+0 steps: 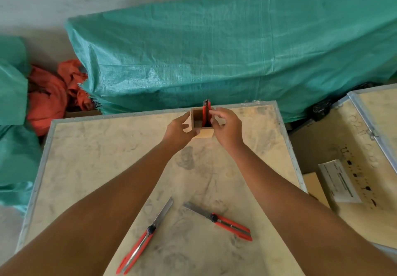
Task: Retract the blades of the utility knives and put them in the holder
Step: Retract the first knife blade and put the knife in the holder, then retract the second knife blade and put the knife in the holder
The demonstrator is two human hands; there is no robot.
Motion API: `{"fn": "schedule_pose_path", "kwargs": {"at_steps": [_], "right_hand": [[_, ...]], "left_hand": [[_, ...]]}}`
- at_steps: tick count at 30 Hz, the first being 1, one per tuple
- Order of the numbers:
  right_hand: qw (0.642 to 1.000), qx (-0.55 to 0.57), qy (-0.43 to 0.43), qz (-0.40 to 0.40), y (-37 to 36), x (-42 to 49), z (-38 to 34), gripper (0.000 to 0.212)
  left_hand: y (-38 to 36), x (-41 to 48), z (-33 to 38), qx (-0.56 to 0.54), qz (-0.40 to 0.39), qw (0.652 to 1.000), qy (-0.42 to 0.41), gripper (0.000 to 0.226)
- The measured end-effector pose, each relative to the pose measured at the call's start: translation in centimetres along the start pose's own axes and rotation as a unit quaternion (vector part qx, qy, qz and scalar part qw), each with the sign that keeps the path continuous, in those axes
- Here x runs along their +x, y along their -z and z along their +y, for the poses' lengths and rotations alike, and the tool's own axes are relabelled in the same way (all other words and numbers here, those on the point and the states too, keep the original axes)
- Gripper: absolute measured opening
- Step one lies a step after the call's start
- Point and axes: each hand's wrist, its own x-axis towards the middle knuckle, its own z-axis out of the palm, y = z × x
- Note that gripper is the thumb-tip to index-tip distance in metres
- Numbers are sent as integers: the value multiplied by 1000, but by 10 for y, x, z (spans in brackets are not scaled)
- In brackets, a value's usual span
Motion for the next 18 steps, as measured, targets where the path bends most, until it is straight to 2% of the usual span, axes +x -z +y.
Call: {"fn": "schedule_pose_path", "kwargs": {"at_steps": [2,5,12,18], "right_hand": [[1000,5,-1,-9,4,-25,-8,29],[997,21,-27,-73,0,-73,-20,31],[964,71,-127,-221,-39,-186,-50,29],[922,36,-183,-339,-77,-266,-58,34]], "left_hand": [[4,-22,-8,-17,11,1000,2,70],[15,-64,-35,-25,10,1000,9,61],[41,-181,-124,-85,55,991,86,55],[43,-257,-190,-21,47,989,139,60]]}}
